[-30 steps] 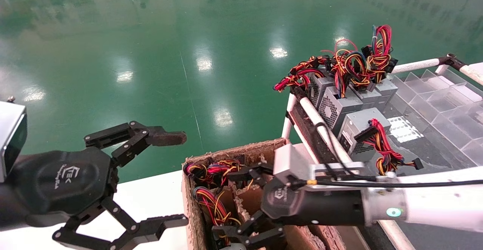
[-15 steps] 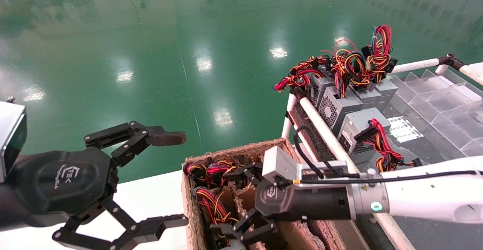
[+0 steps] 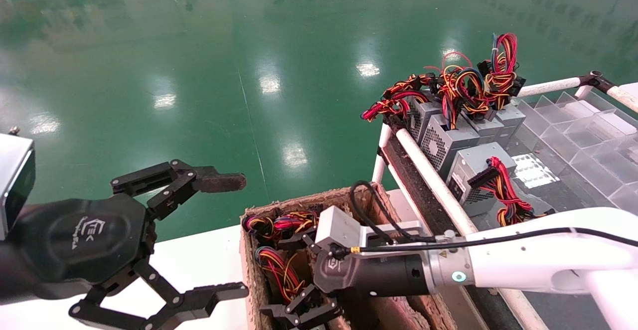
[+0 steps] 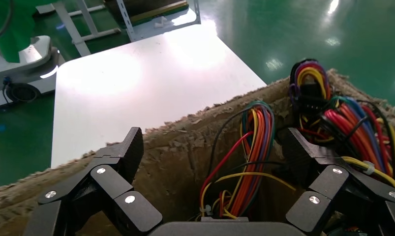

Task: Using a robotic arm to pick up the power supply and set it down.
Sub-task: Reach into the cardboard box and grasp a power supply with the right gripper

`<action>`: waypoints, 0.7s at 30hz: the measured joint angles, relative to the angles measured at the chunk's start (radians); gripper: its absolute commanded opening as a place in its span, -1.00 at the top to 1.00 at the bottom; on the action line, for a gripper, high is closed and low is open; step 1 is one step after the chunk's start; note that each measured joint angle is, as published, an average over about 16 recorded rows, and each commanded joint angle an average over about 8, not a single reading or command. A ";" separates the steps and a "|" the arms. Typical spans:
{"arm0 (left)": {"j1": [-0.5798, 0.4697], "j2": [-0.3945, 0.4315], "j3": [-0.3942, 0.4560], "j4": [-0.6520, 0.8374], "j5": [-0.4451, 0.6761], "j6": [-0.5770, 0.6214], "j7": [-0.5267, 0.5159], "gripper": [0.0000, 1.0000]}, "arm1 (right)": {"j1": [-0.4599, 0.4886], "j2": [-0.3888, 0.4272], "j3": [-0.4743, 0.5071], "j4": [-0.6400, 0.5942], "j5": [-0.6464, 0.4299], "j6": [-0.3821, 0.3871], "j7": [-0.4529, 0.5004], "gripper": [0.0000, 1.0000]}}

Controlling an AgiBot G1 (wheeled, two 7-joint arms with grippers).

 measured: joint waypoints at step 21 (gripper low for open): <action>0.000 -0.001 0.001 0.000 -0.001 -0.001 0.001 -1.00 | 0.041 -0.091 -0.011 -0.199 -0.010 -0.021 -0.129 1.00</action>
